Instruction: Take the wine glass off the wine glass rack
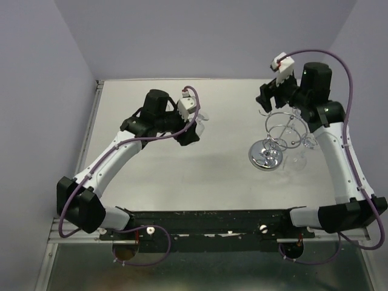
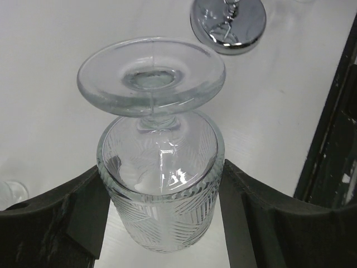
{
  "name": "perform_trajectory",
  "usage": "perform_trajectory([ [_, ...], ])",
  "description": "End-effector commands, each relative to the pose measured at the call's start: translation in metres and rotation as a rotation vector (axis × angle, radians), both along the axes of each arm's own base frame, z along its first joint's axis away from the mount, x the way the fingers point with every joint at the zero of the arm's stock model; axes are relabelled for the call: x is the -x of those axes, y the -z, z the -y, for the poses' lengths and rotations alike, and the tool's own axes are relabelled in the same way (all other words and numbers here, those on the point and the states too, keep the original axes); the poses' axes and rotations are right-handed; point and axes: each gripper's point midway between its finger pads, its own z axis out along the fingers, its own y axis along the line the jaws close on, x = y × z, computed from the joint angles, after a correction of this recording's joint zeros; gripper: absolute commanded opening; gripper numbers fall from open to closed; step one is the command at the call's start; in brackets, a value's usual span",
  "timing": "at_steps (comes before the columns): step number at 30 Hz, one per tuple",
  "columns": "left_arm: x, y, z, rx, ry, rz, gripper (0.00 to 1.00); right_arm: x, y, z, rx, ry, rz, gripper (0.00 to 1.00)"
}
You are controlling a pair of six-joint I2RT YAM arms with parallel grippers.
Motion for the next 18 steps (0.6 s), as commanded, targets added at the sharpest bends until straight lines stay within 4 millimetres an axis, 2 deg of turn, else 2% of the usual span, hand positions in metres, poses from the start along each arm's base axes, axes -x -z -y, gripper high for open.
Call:
perform_trajectory([
  [1, 0.043, -0.014, -0.03, 0.005, 0.023, -0.097, 0.0, 0.025, -0.05, -0.05, 0.05, -0.179, 0.423, 0.84],
  [2, 0.046, -0.02, -0.034, 0.029, 0.001, -0.149, 0.0, 0.036, -0.054, -0.059, 0.06, -0.209, 0.493, 0.84],
  [6, 0.05, -0.043, -0.043, 0.199, -0.038, -0.392, 0.0, 0.073, -0.051, -0.106, 0.092, -0.359, 0.693, 0.82],
  [8, 0.047, -0.053, -0.044, 0.308, -0.046, -0.491, 0.0, 0.086, -0.044, -0.124, 0.094, -0.403, 0.717, 0.81],
  [13, 0.034, -0.085, -0.039, 0.568, -0.023, -0.628, 0.0, 0.106, -0.03, -0.17, 0.043, -0.456, 0.67, 0.75],
  [14, 0.033, -0.095, -0.038, 0.595, -0.01, -0.635, 0.0, 0.108, -0.029, -0.179, 0.04, -0.456, 0.674, 0.74],
  [18, 0.016, -0.111, -0.037, 0.656, 0.007, -0.735, 0.0, 0.119, -0.022, -0.211, 0.04, -0.495, 0.681, 0.67],
])
